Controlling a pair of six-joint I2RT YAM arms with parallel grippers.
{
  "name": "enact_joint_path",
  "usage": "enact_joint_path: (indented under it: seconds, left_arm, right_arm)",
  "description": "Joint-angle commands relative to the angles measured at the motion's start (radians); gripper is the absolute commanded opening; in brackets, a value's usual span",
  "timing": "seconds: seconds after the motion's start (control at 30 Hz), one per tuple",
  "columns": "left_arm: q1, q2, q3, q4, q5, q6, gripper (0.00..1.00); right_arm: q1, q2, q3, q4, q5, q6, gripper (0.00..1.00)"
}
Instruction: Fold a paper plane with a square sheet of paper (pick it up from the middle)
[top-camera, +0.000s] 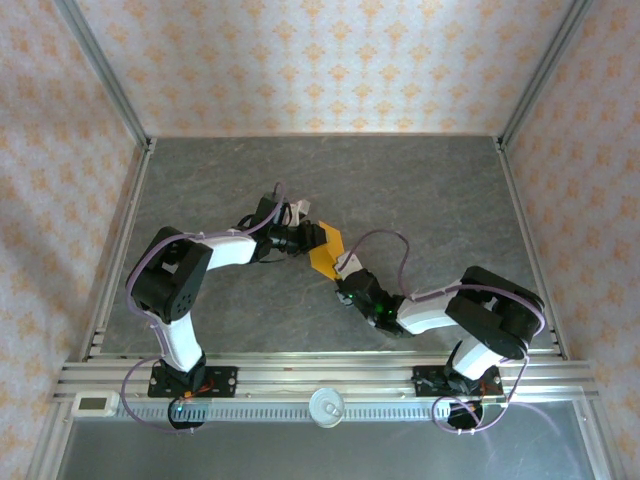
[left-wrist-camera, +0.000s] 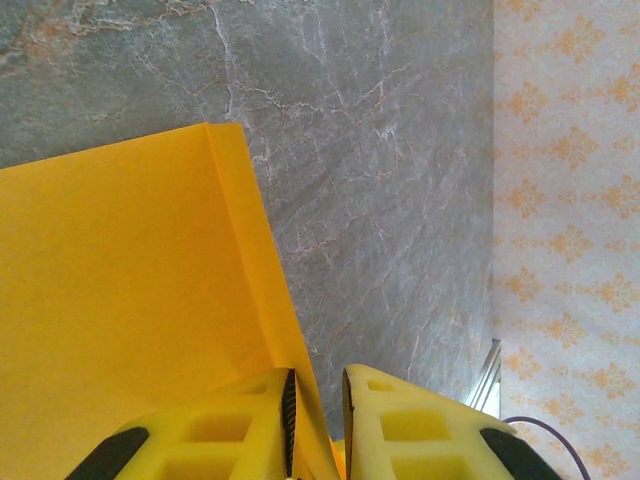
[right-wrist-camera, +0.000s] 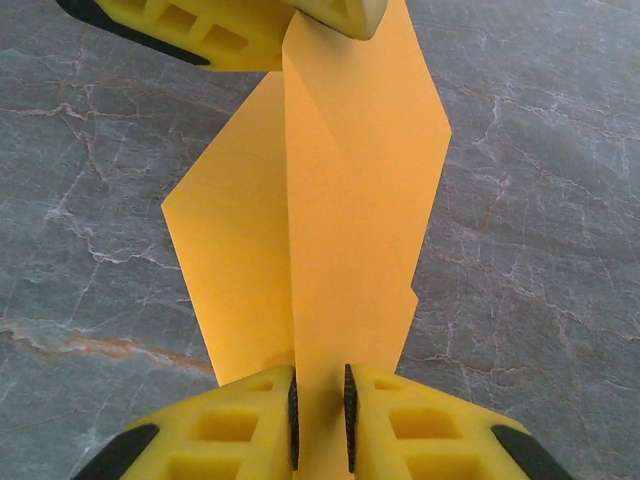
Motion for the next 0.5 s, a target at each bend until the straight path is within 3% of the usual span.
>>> enact_joint_path:
  seconds: [0.0,0.33,0.47]
  left_arm:
    - [0.006,0.016,0.028,-0.019,0.001,0.02,0.2]
    - [0.005,0.016,0.03,-0.024,0.001,0.023,0.19]
    - [0.005,0.016,0.028,-0.027,-0.001,0.023,0.18]
  right_arm:
    - [0.007,-0.017,-0.015,0.023,-0.001,0.004,0.17]
    - [0.007,-0.005,-0.013,0.021,-0.006,0.014,0.12]
    - [0.007,-0.006,-0.015,0.022,0.008,0.018,0.16]
